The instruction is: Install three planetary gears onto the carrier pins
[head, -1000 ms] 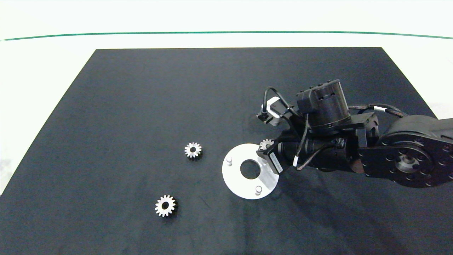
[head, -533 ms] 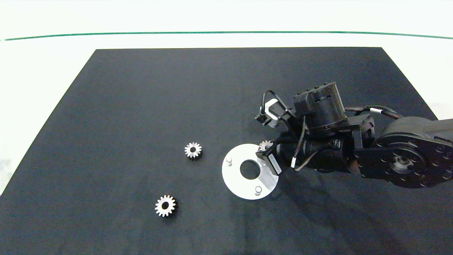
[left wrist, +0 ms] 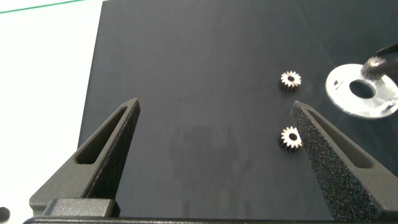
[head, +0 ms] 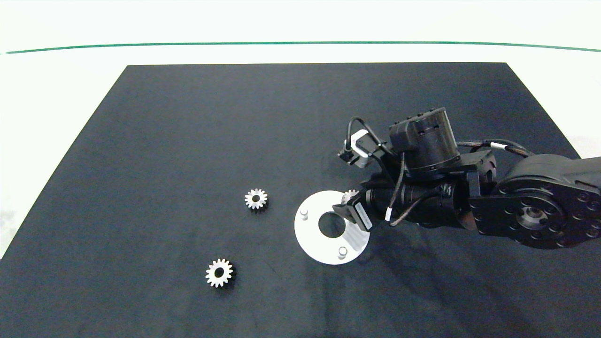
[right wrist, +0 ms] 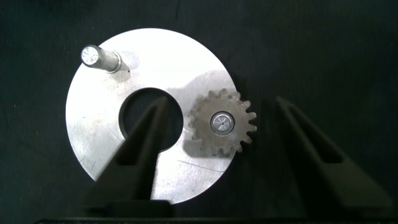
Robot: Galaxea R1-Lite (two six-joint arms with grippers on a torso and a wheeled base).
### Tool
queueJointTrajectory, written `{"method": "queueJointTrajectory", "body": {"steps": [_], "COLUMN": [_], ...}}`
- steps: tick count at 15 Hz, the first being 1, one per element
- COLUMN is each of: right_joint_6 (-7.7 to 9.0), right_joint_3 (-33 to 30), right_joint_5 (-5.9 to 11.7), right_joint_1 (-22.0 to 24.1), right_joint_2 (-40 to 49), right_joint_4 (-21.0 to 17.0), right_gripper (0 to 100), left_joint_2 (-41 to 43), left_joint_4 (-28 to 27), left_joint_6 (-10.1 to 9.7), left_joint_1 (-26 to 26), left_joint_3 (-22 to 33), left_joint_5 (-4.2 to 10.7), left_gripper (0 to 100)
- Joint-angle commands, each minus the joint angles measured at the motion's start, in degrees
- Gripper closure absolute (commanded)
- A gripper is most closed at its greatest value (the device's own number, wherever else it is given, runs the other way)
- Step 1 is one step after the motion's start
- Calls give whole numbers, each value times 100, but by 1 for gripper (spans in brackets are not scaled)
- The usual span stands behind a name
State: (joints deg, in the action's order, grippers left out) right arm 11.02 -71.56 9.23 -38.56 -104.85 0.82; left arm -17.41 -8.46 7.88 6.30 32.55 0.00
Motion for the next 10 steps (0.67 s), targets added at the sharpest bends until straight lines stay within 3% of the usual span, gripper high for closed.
{"method": "queueJointTrajectory", "body": {"steps": [1,2,4,6,8,10], "right_joint_6": [5,5,14,-21,-223,-258], "right_joint_3": [230,353,924,1874,2594,2972], "right_joint_5": [18,44,299,343,510,571], "right_joint_1": [-90,-90,-82,-20,85,305], "right_joint_2": [501,958,1863,2962,4131,5194], "right_joint_4": [33,-20,-47,-29,-47,-205], "right_gripper": [0,0,0,0,0,0], "left_joint_2": [-26,-17,1,18,-17,-61], "left_joint_4": [2,2,2,-138,-226,-226], "left_joint_6": [-111,-111,-102,-67,127,232], "left_joint_1": [-6,3,-6,-6,11,20], "left_joint_3": [50,41,-3,-196,-434,-847], "left_joint_5": [0,0,9,9,18,9], "left_gripper": [0,0,0,0,0,0]}}
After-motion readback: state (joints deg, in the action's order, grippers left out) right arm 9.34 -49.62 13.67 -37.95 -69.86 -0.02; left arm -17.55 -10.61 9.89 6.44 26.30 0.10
